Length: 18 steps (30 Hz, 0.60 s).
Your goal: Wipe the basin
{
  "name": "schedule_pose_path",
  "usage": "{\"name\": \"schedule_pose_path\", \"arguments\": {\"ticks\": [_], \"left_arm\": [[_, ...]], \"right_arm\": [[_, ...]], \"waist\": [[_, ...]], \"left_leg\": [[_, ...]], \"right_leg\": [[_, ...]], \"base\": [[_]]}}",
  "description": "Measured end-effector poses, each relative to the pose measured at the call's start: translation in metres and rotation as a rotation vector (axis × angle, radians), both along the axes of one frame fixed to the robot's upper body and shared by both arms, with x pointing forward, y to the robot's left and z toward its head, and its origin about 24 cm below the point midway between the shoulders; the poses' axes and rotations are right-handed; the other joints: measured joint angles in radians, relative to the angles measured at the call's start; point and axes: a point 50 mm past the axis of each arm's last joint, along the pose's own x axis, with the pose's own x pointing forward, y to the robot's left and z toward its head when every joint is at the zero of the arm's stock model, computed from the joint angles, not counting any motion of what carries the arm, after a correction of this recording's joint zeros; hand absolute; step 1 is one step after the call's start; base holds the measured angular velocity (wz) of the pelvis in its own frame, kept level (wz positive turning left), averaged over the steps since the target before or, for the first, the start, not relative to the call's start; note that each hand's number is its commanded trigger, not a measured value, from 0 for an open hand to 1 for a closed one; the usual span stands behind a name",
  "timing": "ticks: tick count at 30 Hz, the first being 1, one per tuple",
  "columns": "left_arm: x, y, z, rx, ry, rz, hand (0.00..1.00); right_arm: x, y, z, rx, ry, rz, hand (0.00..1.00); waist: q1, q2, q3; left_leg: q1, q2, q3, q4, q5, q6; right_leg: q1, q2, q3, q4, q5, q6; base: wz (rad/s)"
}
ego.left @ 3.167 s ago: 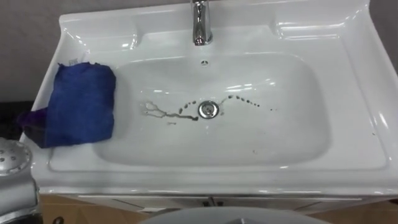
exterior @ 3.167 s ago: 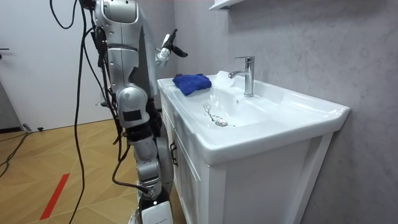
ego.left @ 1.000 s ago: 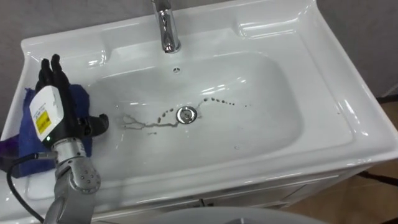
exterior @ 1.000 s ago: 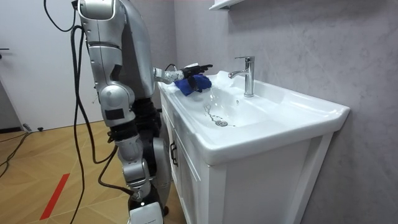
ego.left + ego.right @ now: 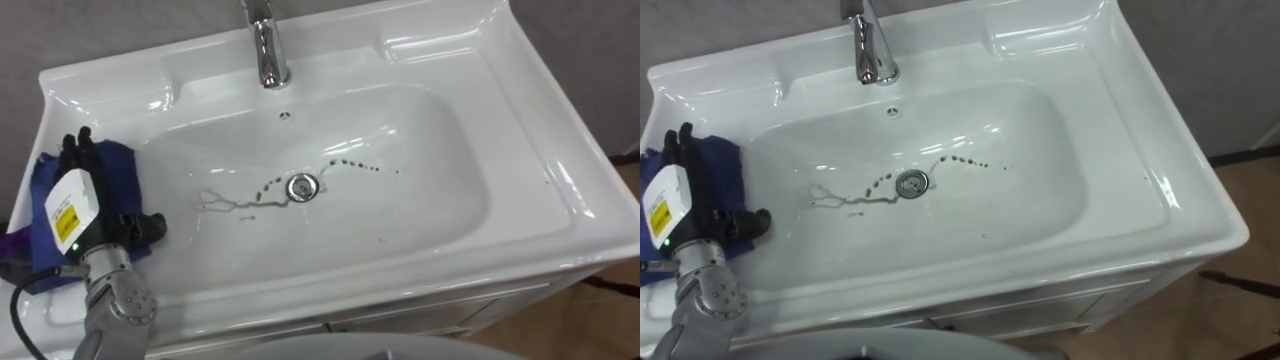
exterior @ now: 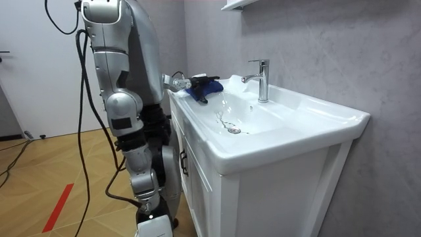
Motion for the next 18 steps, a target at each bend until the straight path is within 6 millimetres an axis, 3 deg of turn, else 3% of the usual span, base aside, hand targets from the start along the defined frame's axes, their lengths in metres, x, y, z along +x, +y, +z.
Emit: {"name": "schedule_pose_path", "arguments": {"ticks": [18], "left_arm": [[-0.0022, 0.005, 0.0022, 0.044, -0.021, 0.025, 0.0]], "right_arm": [[-0.0013, 0.0013, -0.0004, 0.023, 0.026, 0.006, 0.0]], "waist": [[0.0, -0.008, 0.0008]], "left_leg": [[-0.002, 0.0, 0.006, -0.009, 0.001, 0.0]], "right_leg": [[-0.015, 0.001, 0.014, 0.002, 0.0, 0.0]], "base": [[-0.02]]}}
